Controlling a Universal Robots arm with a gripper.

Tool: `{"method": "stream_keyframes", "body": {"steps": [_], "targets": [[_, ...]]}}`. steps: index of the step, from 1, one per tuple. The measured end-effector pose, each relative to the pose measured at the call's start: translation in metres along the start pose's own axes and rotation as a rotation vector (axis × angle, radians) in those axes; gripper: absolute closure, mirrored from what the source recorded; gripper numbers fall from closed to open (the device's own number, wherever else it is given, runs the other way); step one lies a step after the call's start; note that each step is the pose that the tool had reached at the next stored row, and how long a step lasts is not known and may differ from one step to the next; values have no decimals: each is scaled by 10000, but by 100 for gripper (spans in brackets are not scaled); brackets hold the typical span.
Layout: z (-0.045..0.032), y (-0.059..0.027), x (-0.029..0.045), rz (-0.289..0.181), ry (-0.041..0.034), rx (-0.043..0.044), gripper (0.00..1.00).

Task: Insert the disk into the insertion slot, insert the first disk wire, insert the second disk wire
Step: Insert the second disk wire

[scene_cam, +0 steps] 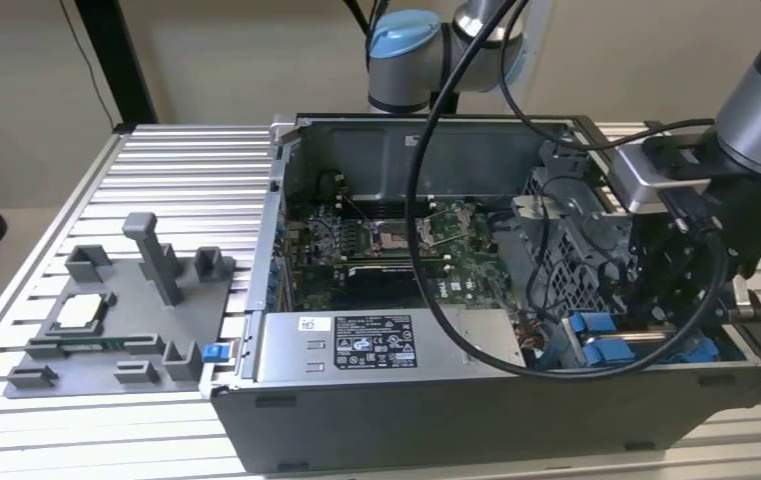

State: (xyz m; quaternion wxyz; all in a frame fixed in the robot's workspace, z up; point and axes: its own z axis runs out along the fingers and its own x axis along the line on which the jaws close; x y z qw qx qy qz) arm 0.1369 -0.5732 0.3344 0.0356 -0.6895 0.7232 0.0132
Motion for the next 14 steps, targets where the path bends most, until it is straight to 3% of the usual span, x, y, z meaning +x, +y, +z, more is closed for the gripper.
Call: {"method": "stream_keyframes", "body": {"steps": [2, 14], "targets": [[-33, -1, -3, 1, 1, -1, 0], [-469, -14, -33, 25, 5, -34, 0]]}}
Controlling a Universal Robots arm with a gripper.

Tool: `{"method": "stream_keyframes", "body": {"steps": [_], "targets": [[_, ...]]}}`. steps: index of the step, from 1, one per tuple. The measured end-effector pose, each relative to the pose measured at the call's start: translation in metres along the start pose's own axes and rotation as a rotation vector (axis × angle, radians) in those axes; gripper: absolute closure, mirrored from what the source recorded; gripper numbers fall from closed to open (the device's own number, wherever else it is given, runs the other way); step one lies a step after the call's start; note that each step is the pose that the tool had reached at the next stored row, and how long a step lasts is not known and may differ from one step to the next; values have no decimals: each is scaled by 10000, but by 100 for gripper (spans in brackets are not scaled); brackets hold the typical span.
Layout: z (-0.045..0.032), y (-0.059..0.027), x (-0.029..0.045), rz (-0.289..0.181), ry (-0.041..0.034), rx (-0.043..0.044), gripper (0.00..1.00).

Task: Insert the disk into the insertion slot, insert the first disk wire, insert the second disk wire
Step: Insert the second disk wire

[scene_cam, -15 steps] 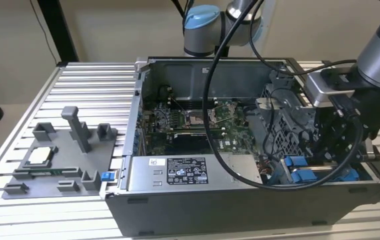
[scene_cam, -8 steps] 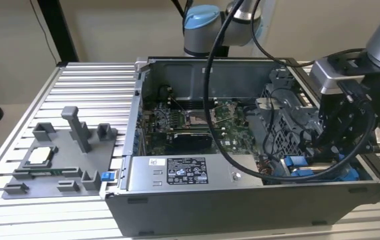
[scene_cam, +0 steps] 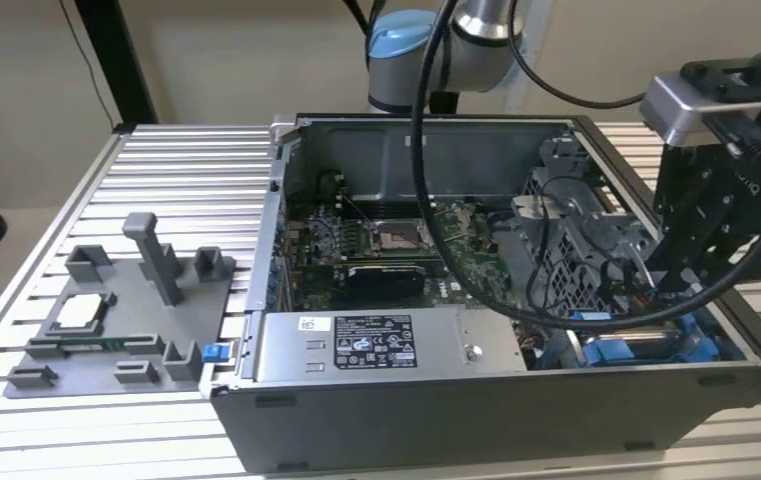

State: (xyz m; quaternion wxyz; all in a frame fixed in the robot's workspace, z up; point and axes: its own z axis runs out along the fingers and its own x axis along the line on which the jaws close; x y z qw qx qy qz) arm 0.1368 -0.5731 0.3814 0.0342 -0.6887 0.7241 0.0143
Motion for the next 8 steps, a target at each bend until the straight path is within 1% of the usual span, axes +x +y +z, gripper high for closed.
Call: {"method": "stream_keyframes", "body": {"steps": [2, 8], "targets": [[-20, -1, -1, 2, 1, 1, 0], [-24, -1, -2, 2, 1, 1, 0]]}}
